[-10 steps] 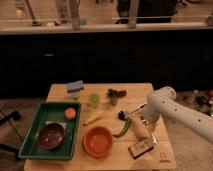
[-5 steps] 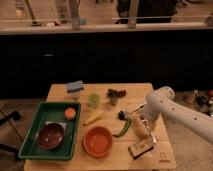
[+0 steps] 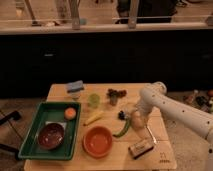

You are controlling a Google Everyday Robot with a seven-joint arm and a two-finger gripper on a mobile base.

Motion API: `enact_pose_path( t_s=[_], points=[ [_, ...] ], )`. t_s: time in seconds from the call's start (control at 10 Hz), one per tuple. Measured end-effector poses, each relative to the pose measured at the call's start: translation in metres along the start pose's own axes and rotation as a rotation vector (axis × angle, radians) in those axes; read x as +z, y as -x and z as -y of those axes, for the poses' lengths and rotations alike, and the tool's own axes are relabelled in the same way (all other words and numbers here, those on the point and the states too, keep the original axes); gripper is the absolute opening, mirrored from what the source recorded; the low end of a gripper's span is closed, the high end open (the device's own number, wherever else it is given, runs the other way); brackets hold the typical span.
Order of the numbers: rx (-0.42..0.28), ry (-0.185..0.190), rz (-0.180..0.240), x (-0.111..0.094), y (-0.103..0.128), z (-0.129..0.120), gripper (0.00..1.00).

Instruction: Wipe red bowl with brush

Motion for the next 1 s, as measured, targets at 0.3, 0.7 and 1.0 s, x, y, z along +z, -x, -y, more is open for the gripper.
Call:
enact_pose_path(
  t_s=[0.3,0.7,1.0],
  points=[
    [0.064,-0.035,0.018,-0.009,0.003,0.015,0.8],
    [0.091,-0.063,0.063,-0.018,0.01,0.031,0.8],
    [0.127,-0.058,0.097,-0.009,0.007,0.038,0.8]
  ],
)
